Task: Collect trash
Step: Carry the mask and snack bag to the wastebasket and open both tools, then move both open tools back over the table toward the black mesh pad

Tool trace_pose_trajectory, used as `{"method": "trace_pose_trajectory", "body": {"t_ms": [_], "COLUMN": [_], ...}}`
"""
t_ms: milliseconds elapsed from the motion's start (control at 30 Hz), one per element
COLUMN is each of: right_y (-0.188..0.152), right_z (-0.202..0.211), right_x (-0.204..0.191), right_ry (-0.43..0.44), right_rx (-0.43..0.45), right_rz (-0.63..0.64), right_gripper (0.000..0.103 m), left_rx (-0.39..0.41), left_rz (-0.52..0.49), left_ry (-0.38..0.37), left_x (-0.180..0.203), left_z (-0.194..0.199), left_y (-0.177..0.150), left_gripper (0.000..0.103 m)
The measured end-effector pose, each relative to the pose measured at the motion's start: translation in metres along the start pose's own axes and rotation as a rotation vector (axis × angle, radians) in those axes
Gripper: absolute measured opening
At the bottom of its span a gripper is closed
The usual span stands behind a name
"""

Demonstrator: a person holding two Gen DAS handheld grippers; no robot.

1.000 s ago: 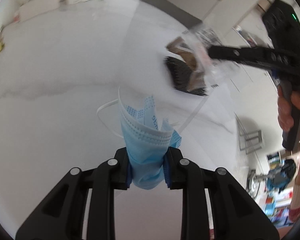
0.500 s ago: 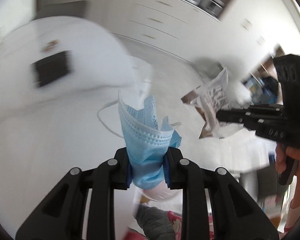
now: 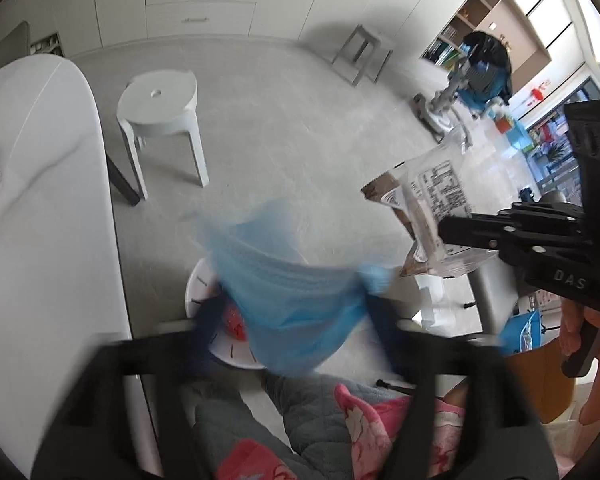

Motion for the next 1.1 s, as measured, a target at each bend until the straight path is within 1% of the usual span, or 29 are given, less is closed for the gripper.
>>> {"method": "trace_pose_trajectory", "body": {"t_ms": [67, 100, 133, 267, 567, 733, 767, 800, 833, 900, 933, 967, 1000, 1100], "right_y": [-0.003, -0.004, -0.004, -0.006, -0.006, -0.008, -0.01, -0.011, -0.013, -0.016, -0.017, -0.018, -0.017, -0.014], "right_z": [0.003, 0.001, 0.001, 0.002, -0.011, -0.026, -0.032, -0.037, -0.042, -0.051, -0.053, -0.055, -0.057, -0.059], "right_x": [0.005, 0.005, 0.005, 0.005, -0.014, -0.024, -0.026, -0.028, -0.03, -0.036, -0.038, -0.04, -0.042, -0.042], "right_ry": [0.007, 0.01, 0.014, 0.03, 0.057, 0.054, 0.055, 0.056, 0.061, 0.068, 0.06, 0.049, 0.038, 0.016], "right_rx": [-0.001, 0.0, -0.002, -0.012, -0.043, -0.065, -0.08, -0.093, -0.104, -0.124, -0.123, -0.124, -0.124, -0.12], "right_rz": [-0.005, -0.007, -0.008, 0.002, 0.047, 0.074, 0.08, 0.087, 0.091, 0.096, 0.099, 0.107, 0.115, 0.117], "right_gripper": [0.005, 0.006, 0.006, 0.007, 0.007, 0.008, 0.008, 0.013, 0.02, 0.068, 0.077, 0.088, 0.096, 0.1], "left_rx": [-0.002, -0.005, -0.006, 0.009, 0.052, 0.082, 0.088, 0.094, 0.098, 0.112, 0.118, 0.125, 0.13, 0.142], "left_rz": [-0.006, -0.007, -0.007, 0.003, 0.032, 0.073, 0.084, 0.098, 0.108, 0.141, 0.155, 0.167, 0.175, 0.204], "left_ry": [0.004, 0.006, 0.024, 0.052, 0.097, 0.134, 0.144, 0.157, 0.164, 0.179, 0.186, 0.196, 0.204, 0.228], "left_x": [0.005, 0.009, 0.009, 0.004, -0.01, -0.02, -0.024, -0.029, -0.032, -0.041, -0.044, -0.048, -0.05, -0.057], "left_z": [0.001, 0.002, 0.004, 0.011, 0.033, 0.045, 0.048, 0.051, 0.053, 0.059, 0.062, 0.065, 0.067, 0.073], "left_y": [-0.003, -0.004, -0.005, -0.003, -0.006, -0.007, -0.009, -0.009, -0.009, -0.01, -0.011, -0.011, -0.012, -0.013], "left_gripper": [0.086, 0.092, 0.095, 0.095, 0.095, 0.095, 0.095, 0.095, 0.095, 0.095, 0.095, 0.095, 0.095, 0.095]}}
Point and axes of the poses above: each gripper's, at about its wrist camera, not at the fingertips, and z roughly against the way its jaws point, x to its right, y to its top, the point moved 2 cm from there along -z, roughly the way its jaws point, and after that the axes turned 13 degrees about x, right-handed, at the moved point
